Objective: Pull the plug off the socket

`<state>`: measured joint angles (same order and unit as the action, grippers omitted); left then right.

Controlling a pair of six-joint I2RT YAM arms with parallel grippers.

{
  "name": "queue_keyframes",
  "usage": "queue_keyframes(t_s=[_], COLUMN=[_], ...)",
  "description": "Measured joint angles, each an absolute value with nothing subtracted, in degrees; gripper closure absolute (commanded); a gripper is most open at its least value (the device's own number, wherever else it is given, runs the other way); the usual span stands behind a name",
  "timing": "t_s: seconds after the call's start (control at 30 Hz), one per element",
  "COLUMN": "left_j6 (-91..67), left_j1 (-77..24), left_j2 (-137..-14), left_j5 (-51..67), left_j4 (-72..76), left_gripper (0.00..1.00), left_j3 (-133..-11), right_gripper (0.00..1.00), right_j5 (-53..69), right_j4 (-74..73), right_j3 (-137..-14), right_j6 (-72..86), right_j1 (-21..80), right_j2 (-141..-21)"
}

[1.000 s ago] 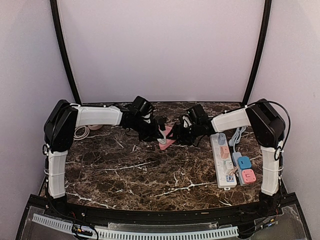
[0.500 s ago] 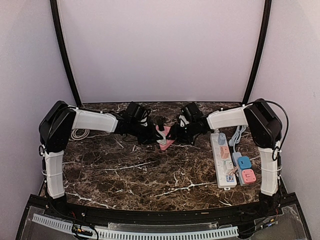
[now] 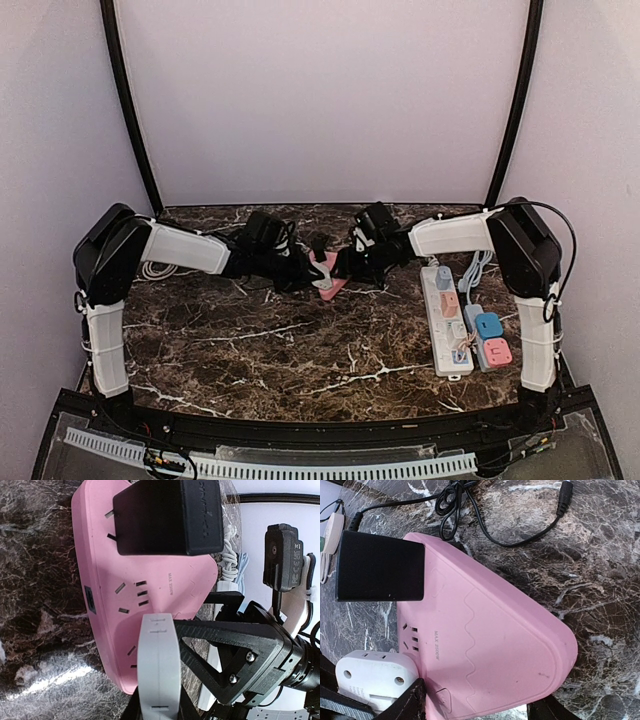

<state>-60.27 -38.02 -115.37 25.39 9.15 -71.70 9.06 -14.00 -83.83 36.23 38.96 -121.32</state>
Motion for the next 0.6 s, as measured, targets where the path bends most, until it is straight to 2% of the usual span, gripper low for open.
queue_keyframes(t_s=[0.6], left_j6=[-64.7], left_j1=[-35.9], left_j2=[-115.4], left_j5=[30.3], left_j4=[15.4], left_gripper=[1.0], left_j3=[-68.1], right_gripper=[0.36], right_j5=[8.9], right_j4=[-12.9], right_j3=[-83.9], right_j6=[35.8], right_j1=[39.3], right_j2=[-121.7])
